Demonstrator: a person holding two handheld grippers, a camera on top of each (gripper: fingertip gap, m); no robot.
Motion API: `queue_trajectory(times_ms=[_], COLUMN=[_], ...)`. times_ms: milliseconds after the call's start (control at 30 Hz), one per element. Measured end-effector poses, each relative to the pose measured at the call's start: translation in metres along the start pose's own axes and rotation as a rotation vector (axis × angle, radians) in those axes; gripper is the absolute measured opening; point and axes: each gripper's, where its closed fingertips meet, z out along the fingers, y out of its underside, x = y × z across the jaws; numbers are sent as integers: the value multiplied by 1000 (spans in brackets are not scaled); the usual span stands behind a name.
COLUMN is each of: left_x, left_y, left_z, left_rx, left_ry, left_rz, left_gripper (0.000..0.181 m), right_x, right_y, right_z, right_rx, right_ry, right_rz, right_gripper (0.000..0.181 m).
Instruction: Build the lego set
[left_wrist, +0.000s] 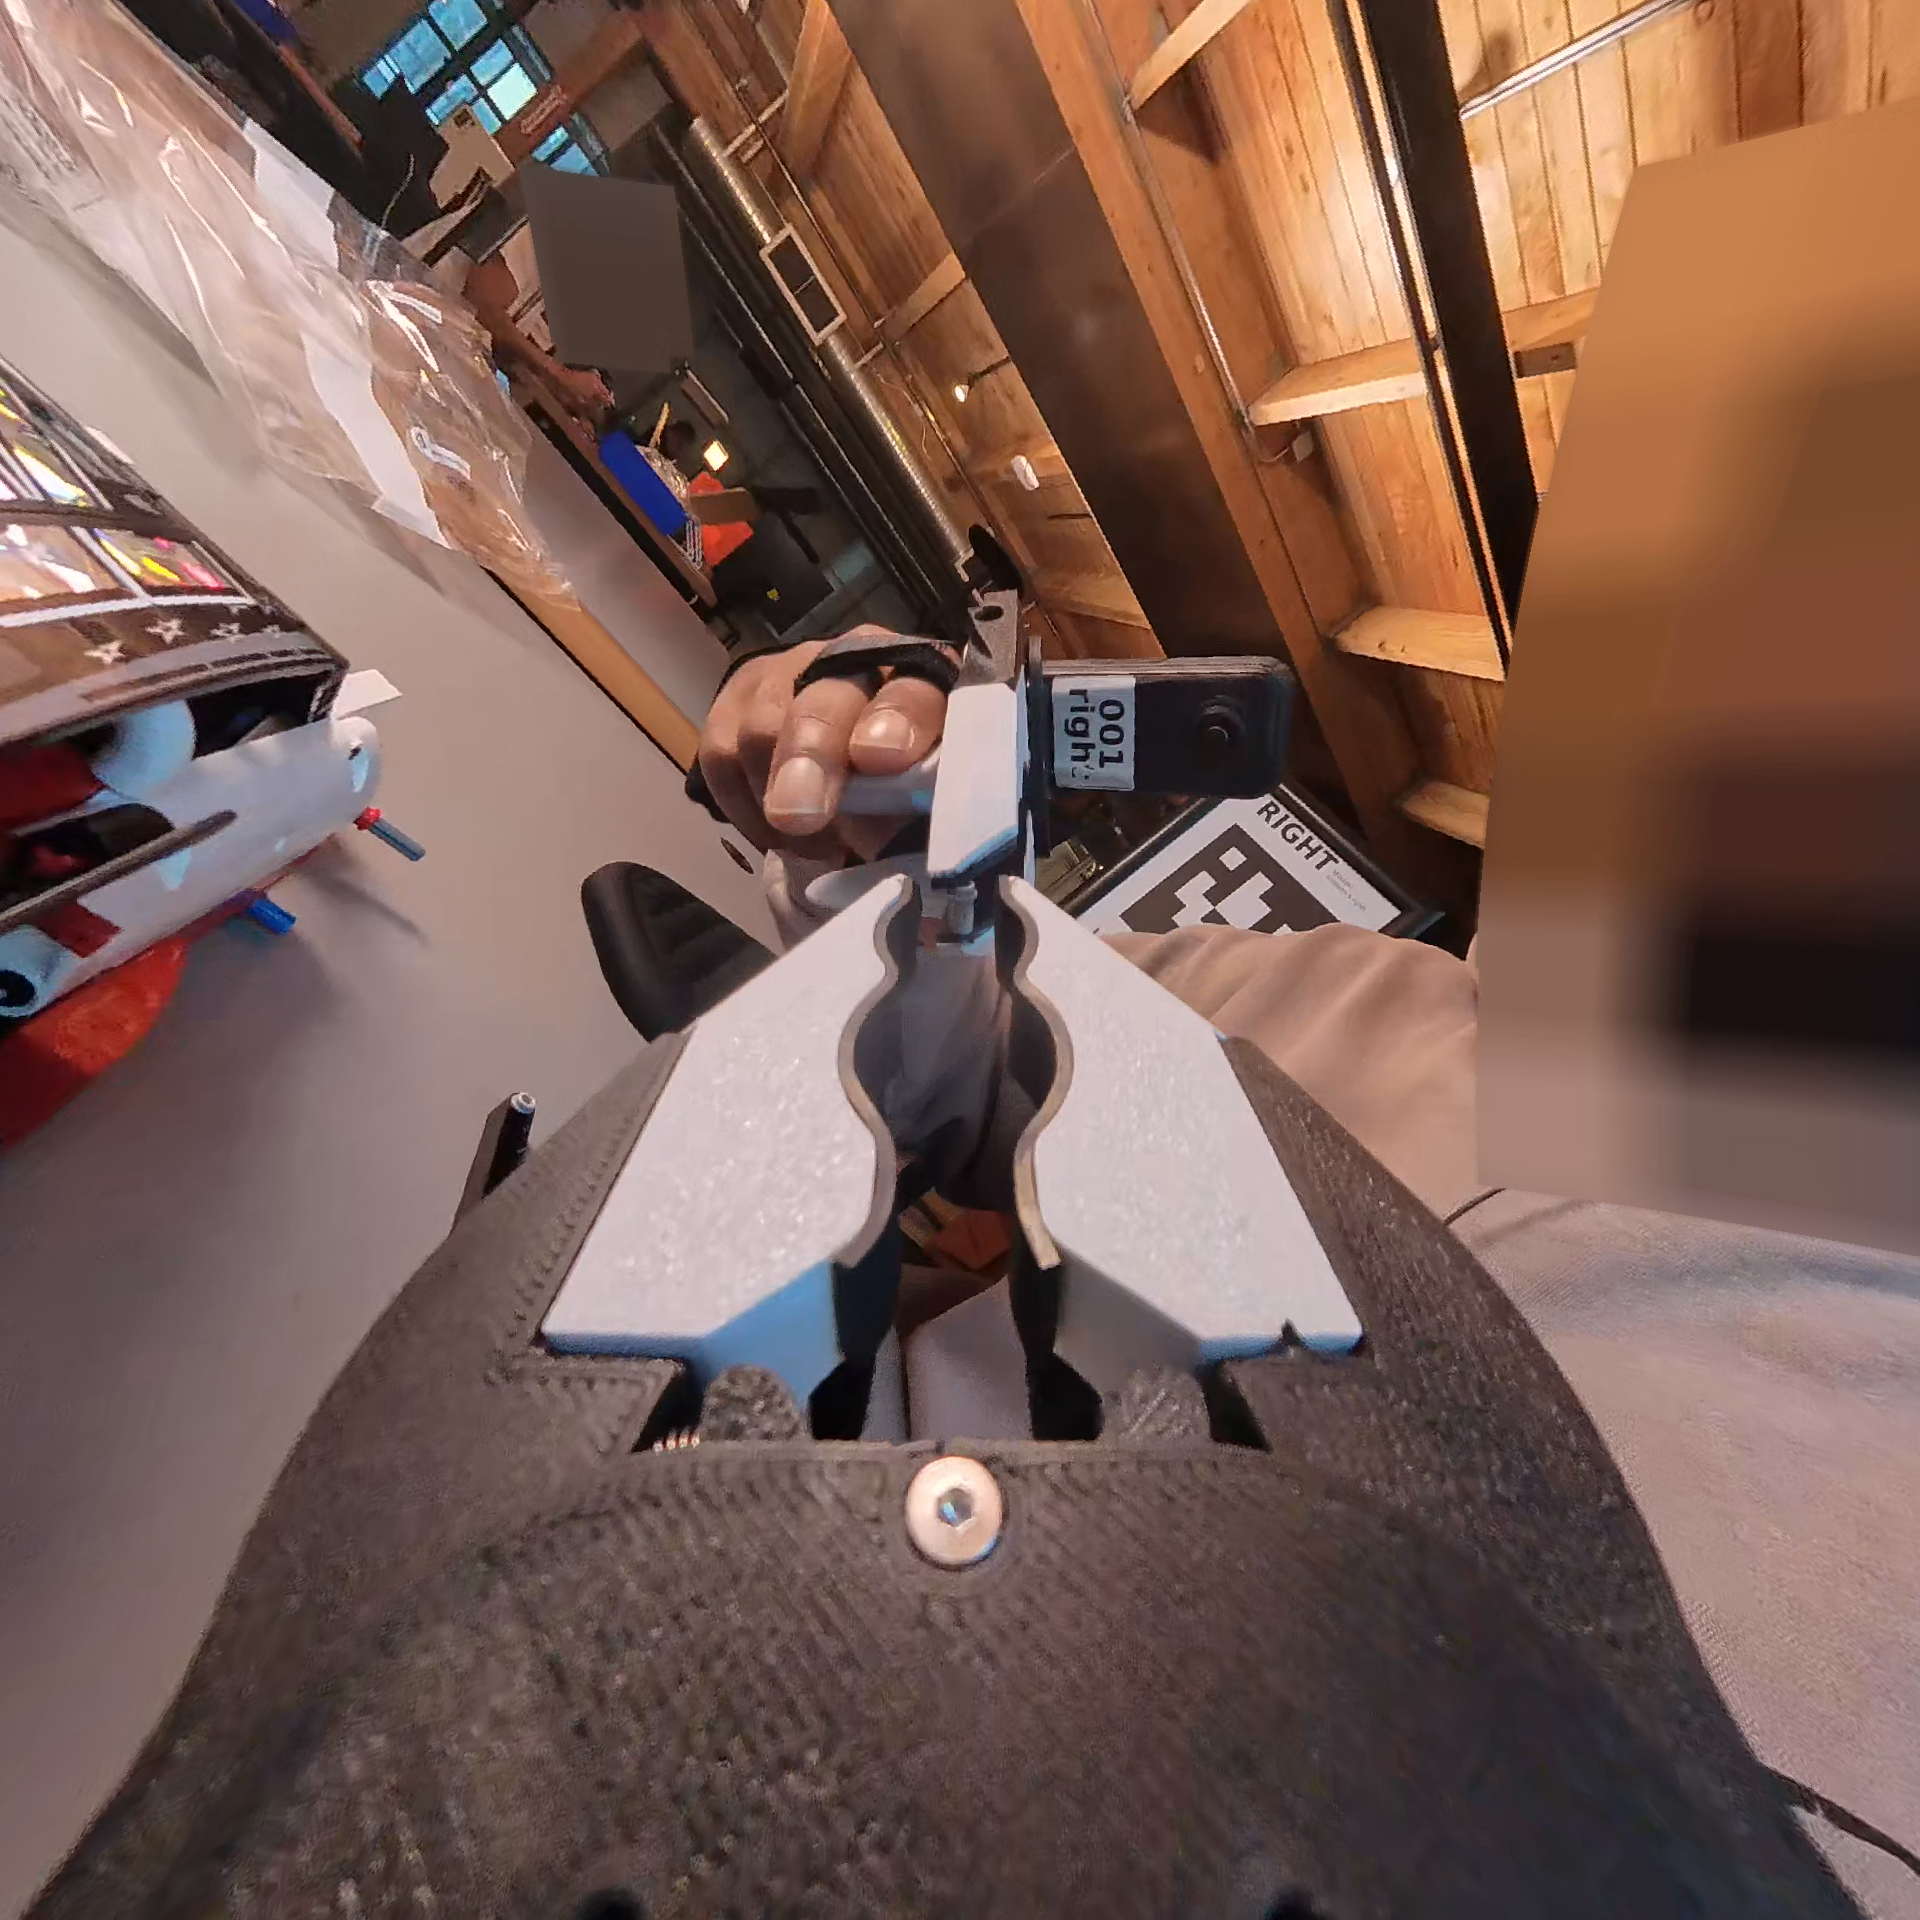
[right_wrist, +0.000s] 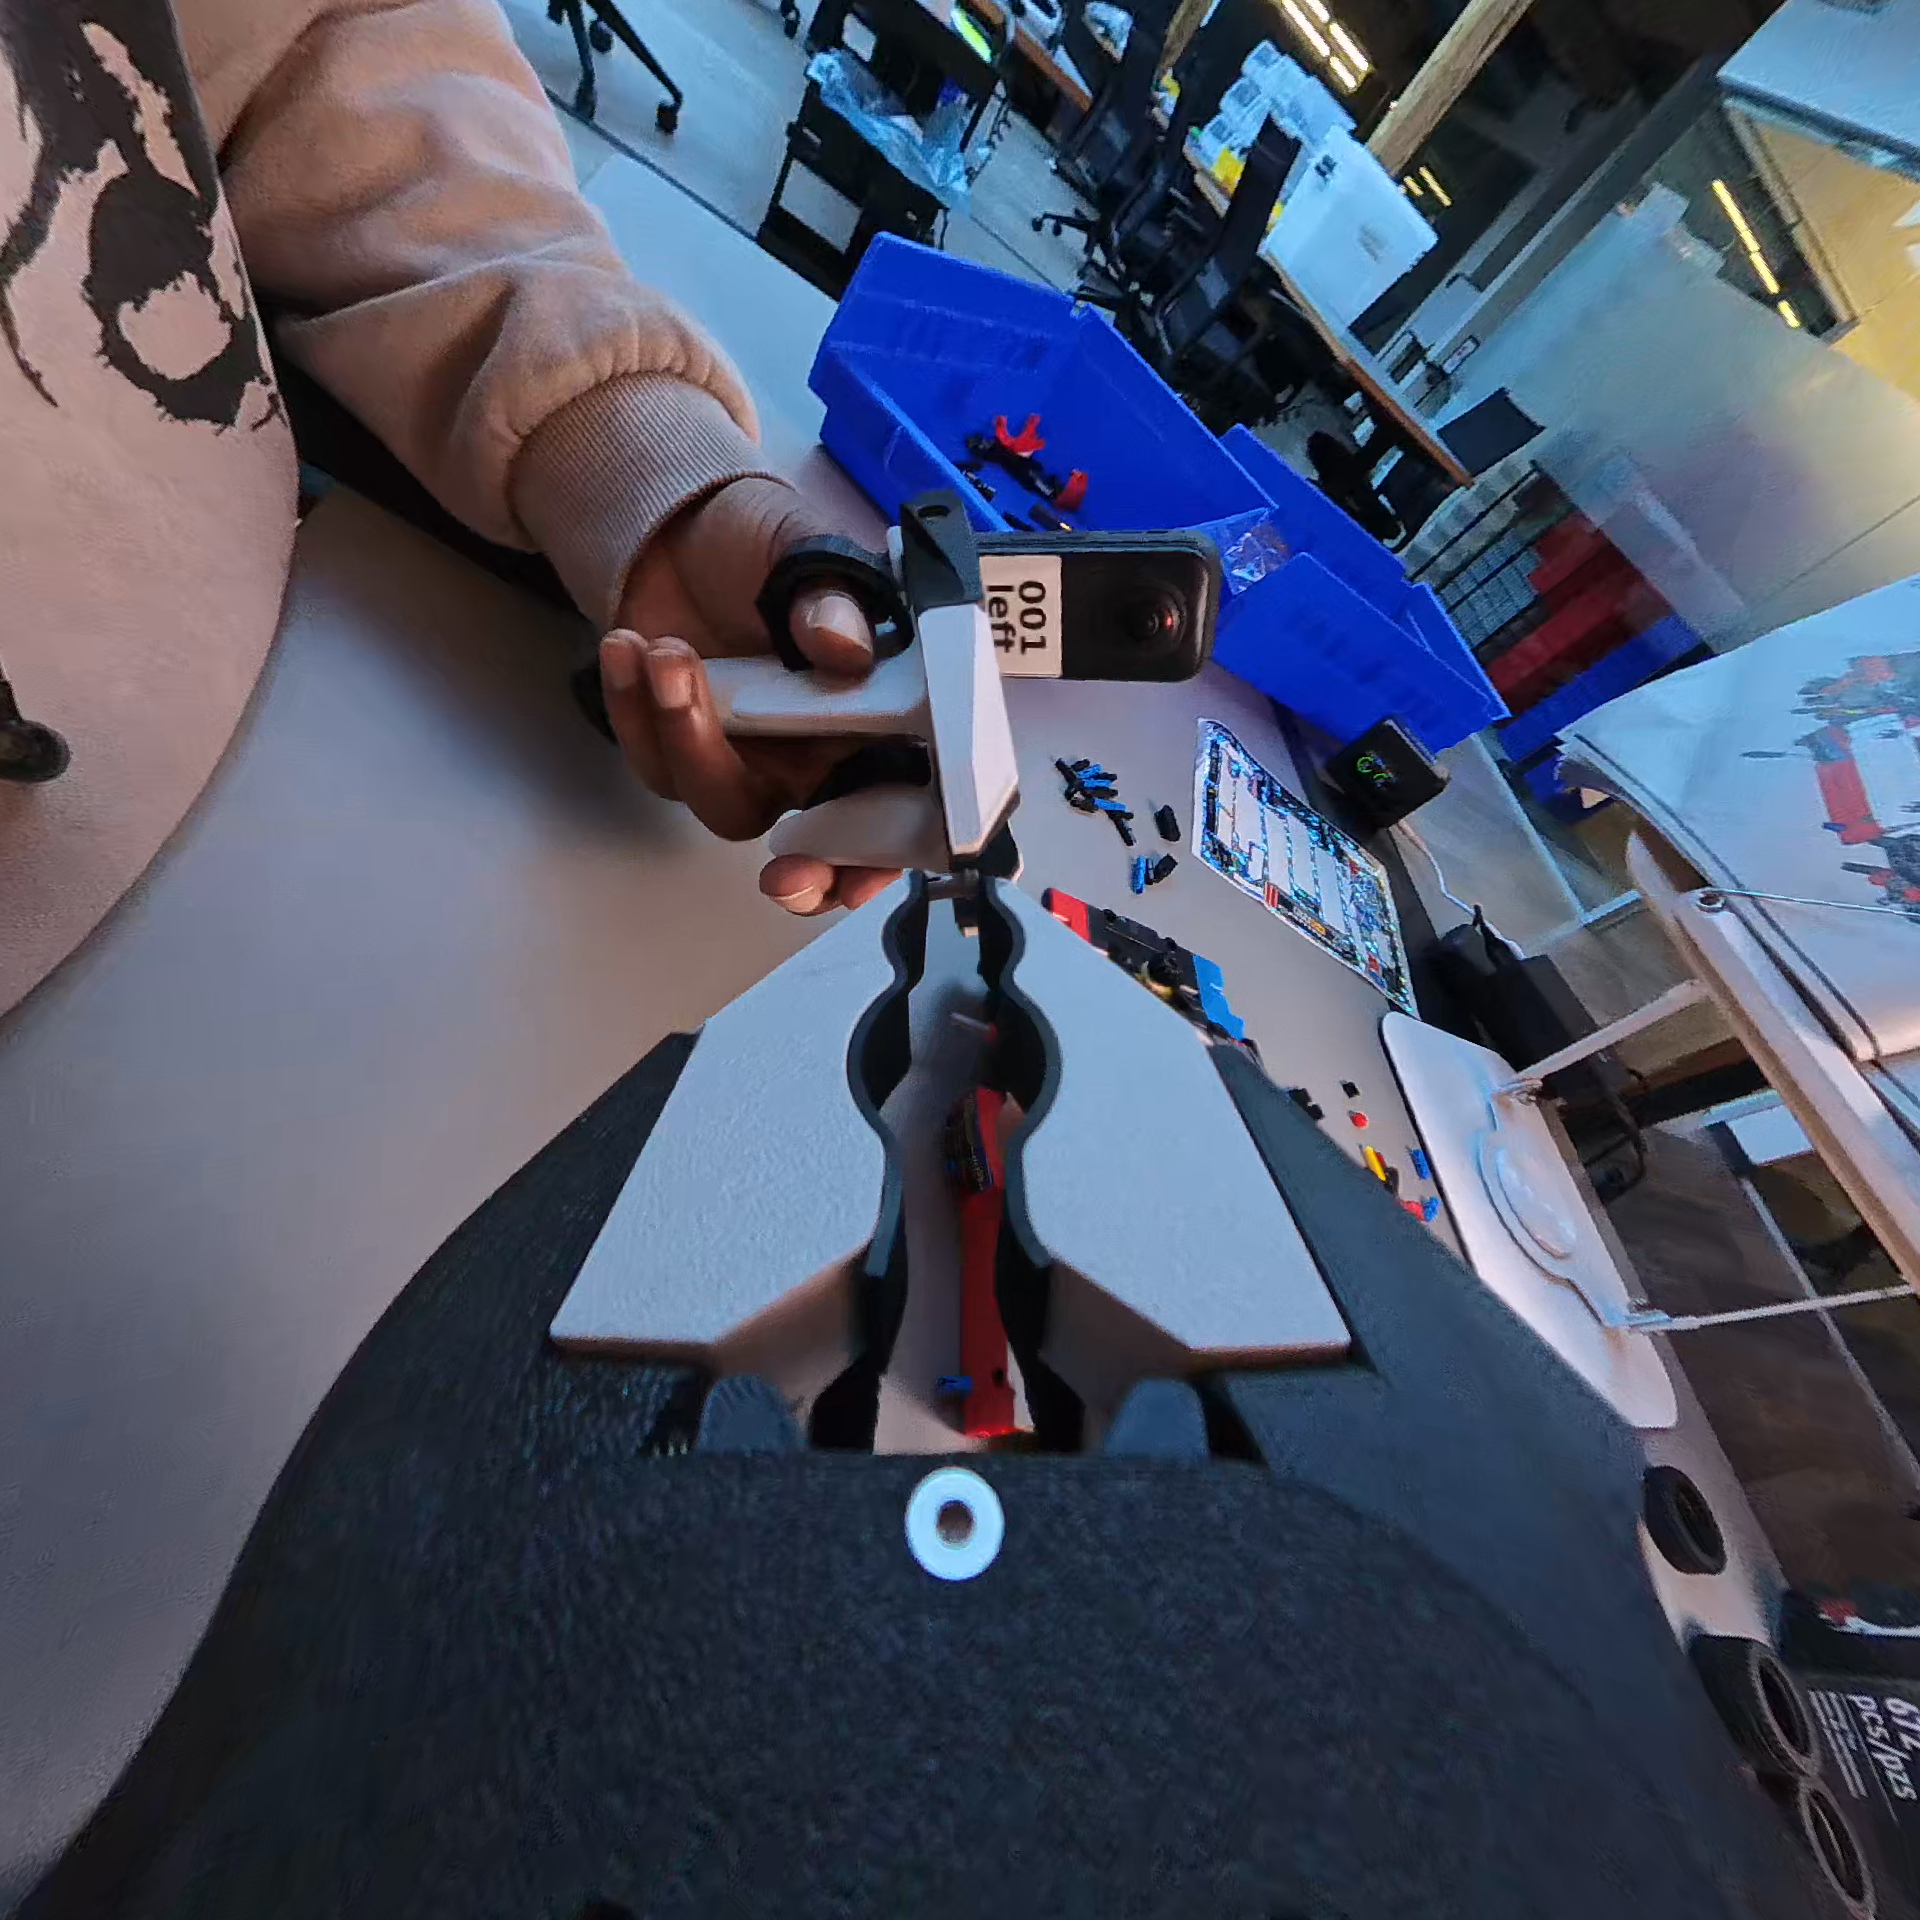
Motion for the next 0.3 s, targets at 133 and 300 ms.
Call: queue_trajectory(times_ms=[133,300], left_x=[-3,3], left_y=[10,4], left_z=[1,2], left_rx=[-66,-10], left_ry=[-30,11], left_rz=[29,31], left_gripper=[5,2], right_x=[-7,0], right_y=[4,-1], right_z=[3,1], right_rx=[-39,18], right_ry=[-69,-58], right_rz=[-14,31], right_gripper=[7,7])
